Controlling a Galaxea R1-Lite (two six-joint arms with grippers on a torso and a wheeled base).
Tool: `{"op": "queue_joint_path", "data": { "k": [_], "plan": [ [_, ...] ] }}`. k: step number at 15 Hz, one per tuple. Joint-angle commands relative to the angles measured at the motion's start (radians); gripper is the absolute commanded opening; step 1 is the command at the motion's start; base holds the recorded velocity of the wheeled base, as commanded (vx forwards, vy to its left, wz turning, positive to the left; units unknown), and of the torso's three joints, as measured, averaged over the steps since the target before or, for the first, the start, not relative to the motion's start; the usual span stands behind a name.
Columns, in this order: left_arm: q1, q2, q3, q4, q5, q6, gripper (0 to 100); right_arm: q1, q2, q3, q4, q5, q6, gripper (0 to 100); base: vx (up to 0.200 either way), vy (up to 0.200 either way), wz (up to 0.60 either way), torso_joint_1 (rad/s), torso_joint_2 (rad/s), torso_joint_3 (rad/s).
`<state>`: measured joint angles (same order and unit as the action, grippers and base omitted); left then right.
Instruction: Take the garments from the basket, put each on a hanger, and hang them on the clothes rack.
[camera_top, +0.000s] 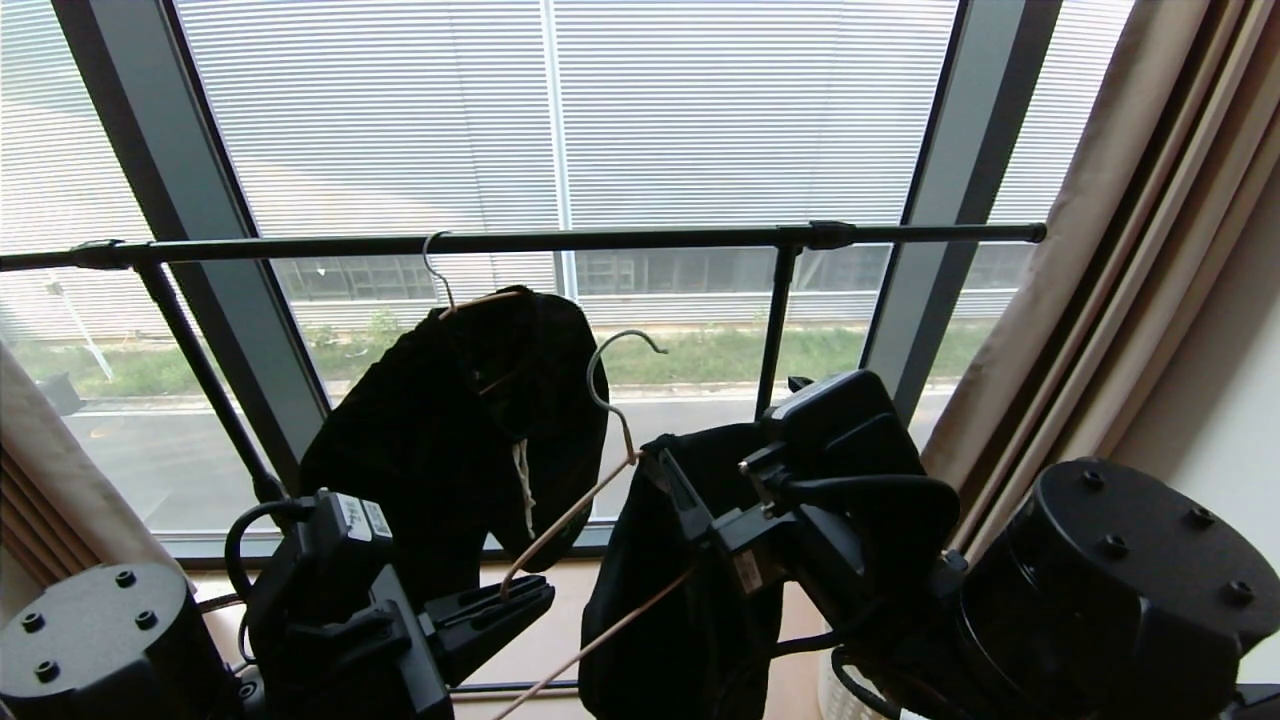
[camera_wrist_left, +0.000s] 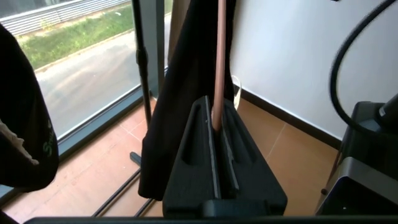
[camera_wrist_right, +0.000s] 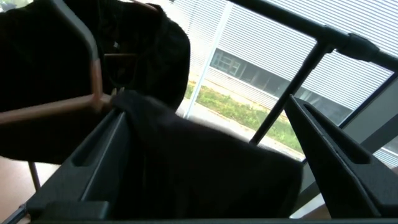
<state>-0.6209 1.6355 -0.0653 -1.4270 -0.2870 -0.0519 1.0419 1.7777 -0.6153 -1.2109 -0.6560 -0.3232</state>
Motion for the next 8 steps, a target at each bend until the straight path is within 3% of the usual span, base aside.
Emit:
{"op": "queue_joint_path", "data": {
  "k": [1, 8],
  "plan": [
    [0.01, 0.004, -0.001, -0.006, 0.0, 0.0, 0, 0.01, -0.003, 0.012, -0.001, -0.001, 0.0, 100, 0.0, 0.0, 0.0, 0.0, 0.0, 0.0],
    [0.058, 0.007, 0.007, -0.05, -0.003, -0.008, 0, 0.004, -0.064, 0.072, 0.005, 0.041, -0.008, 100, 0.0, 0.0, 0.0, 0.0, 0.0, 0.0]
  ]
}}
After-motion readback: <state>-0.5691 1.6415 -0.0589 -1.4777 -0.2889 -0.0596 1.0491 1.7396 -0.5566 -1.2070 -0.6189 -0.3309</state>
